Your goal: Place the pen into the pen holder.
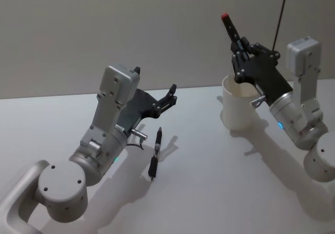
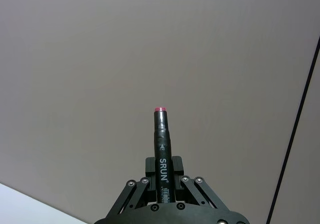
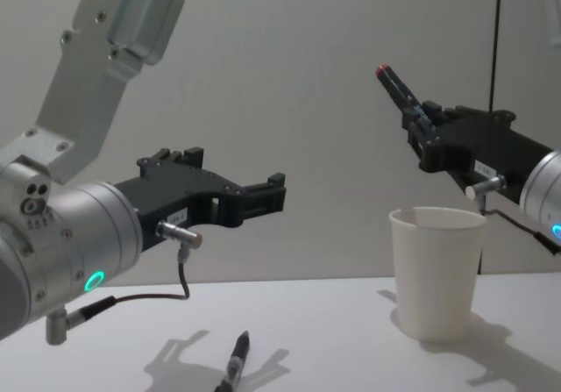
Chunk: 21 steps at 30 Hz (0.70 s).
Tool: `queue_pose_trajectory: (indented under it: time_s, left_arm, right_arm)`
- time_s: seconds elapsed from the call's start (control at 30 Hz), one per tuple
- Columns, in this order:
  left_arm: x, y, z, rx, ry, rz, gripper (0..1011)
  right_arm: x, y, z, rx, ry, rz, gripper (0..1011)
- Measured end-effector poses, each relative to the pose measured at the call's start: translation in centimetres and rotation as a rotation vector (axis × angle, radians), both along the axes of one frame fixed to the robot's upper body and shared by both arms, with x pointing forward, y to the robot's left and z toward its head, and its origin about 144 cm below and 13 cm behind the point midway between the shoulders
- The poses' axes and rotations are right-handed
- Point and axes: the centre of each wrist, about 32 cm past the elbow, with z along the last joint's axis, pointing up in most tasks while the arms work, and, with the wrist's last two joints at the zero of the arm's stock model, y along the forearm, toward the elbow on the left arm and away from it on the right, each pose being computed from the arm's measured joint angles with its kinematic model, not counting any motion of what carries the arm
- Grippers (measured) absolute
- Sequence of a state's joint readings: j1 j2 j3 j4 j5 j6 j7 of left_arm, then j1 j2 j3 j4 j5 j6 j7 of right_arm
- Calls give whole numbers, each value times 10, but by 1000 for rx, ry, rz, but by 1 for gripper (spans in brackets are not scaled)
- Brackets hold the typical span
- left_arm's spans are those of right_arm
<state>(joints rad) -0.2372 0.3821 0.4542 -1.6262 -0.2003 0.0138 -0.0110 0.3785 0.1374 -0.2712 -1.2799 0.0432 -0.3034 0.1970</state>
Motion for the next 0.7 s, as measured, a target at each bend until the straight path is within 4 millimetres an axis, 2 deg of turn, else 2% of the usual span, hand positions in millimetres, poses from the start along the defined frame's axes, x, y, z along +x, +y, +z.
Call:
queue_pose_trajectory:
  time_s: [0.7]
  left_arm:
    - [0,0,0,0,0,0,1001]
  right_arm:
    - [14,-4,-13,-32,-99,8,177]
